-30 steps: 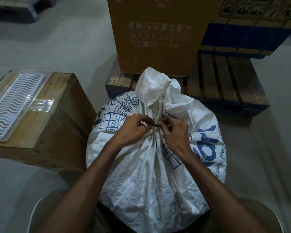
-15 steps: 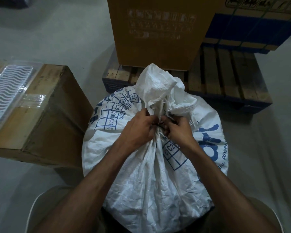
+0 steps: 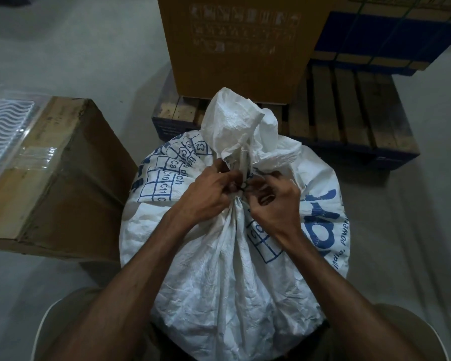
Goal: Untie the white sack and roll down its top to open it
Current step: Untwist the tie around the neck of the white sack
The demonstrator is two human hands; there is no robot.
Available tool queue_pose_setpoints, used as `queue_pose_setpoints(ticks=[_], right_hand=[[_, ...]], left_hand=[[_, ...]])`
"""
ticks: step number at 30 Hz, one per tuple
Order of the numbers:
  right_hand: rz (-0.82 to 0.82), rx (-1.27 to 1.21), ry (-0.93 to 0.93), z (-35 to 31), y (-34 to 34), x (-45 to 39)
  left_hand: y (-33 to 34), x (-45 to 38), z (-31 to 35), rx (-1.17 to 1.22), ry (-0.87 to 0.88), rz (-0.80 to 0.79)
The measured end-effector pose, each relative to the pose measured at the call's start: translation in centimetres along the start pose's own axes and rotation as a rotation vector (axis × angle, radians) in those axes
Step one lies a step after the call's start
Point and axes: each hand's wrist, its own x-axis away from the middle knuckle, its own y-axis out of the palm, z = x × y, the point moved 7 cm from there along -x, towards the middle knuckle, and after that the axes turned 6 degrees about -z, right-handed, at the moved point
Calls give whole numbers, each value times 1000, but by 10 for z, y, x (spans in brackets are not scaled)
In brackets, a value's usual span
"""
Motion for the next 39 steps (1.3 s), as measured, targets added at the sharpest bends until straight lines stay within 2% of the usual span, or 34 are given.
queue_pose_setpoints(ticks=[4, 10, 15, 19, 23, 30, 35, 39], right_hand=[[-86, -20, 14, 7, 11, -1], [-115, -16, -85, -9, 11, -1], [-251, 90, 23, -10, 28, 1], [-304, 24, 139, 4, 33, -4], [-350, -97, 238, 19, 35, -2], [-337, -194, 359, 23, 33, -2], [-324, -240, 408, 24, 33, -1], [-340, -327, 485, 29, 34, 2]], left_hand=[[-1, -1, -7, 47, 36, 48], [-8, 3, -6, 114, 78, 128], [-9, 8, -4, 58, 124, 119], [-13, 10, -6, 46, 132, 160], [-21, 16, -9, 185, 83, 222], [-10, 29, -2, 128, -78, 261], [-5, 36, 3, 26, -122, 311], [2, 42, 4, 148, -220, 392]])
